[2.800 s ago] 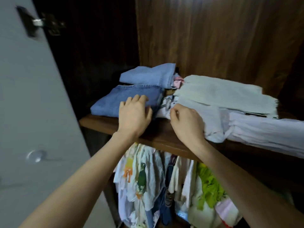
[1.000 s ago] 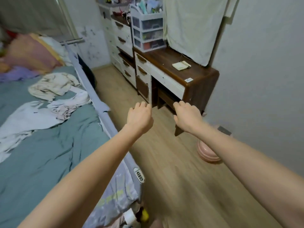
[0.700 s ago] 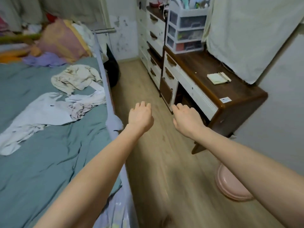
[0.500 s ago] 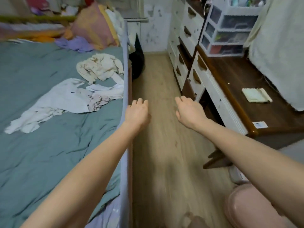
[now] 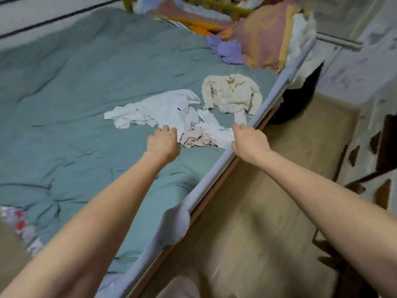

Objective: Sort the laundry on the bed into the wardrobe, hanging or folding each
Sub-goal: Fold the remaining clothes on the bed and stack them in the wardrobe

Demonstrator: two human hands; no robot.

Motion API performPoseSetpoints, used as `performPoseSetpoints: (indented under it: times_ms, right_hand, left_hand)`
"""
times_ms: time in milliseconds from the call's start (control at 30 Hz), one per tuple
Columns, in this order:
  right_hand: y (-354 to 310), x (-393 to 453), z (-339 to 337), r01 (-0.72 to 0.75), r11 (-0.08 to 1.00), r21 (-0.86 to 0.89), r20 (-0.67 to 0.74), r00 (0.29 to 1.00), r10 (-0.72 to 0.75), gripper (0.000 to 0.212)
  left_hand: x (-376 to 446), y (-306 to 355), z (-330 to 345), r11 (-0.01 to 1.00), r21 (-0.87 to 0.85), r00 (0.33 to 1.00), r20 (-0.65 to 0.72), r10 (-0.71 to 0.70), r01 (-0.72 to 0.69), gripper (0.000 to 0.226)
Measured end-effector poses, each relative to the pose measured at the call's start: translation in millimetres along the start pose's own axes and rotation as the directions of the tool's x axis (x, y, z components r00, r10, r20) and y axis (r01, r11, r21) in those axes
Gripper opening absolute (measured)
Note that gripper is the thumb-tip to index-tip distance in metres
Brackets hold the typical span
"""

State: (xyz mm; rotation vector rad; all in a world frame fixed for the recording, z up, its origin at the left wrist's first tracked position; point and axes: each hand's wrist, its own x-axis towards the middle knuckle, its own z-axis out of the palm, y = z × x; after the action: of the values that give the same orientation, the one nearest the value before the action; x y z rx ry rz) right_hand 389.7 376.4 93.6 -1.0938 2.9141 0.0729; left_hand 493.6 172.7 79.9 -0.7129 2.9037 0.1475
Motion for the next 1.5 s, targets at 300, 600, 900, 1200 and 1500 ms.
performPoseSetpoints:
  times_ms: [300,600,900,1200,1500]
  right_hand:
    - [13,191,62,0.142,0.989,0.042,0.173,0.974,-0.147,0.038]
    - [20,336,142,0.266,0.939,0.221,0.353,0.875,-0.331,0.041]
    - [21,400,247,0.653,0.707,0.273,0.446,0.565,-0.694,0.048]
    - [10,416,327,0.740,0.591,0.320,0.400,0.460,-0.793,0.023]
    - [4,440,199,0.171,0.529,0.831,0.389,0.501,-0.773,0.011]
  left_hand:
    - [147,-25,48,0.981,-0.055,0.974,0.135,-0.180,0.188,0.045]
    - [257,-18,97,0.936,-0.112,0.913,0.284,-0.293,0.335,0.047]
    - [282,2,191,0.672,-0.311,0.728,0.443,-0.523,0.672,0.051]
    - [279,20,248,0.514,-0.360,0.625,0.507,-0.593,0.779,0.051]
    - [262,22,174,0.046,-0.799,0.628,0.433,-0.646,0.599,0.061]
